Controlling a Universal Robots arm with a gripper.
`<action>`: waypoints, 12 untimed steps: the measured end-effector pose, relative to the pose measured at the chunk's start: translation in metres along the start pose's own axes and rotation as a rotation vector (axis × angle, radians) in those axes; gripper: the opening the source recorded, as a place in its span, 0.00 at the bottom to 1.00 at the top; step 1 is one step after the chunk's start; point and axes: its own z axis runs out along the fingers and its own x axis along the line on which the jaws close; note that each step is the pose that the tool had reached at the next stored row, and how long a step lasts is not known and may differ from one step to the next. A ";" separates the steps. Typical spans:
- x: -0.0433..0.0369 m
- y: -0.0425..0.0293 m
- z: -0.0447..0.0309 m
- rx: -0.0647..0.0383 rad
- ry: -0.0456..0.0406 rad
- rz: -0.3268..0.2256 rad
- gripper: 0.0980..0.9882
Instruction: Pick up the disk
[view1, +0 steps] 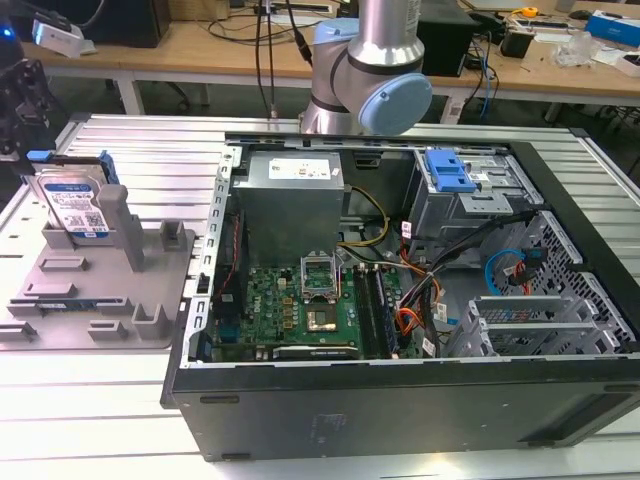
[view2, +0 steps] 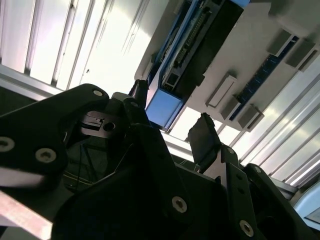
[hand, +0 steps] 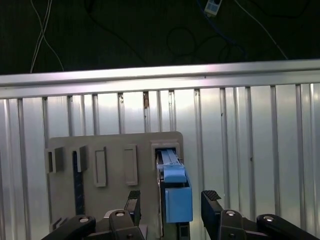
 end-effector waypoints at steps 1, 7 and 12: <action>0.0000 0.0000 0.0006 0.000 0.0001 0.000 0.56; -0.0001 -0.0003 0.0058 0.000 0.0016 -0.001 0.56; -0.0003 -0.0006 0.0097 0.000 0.0021 -0.001 0.56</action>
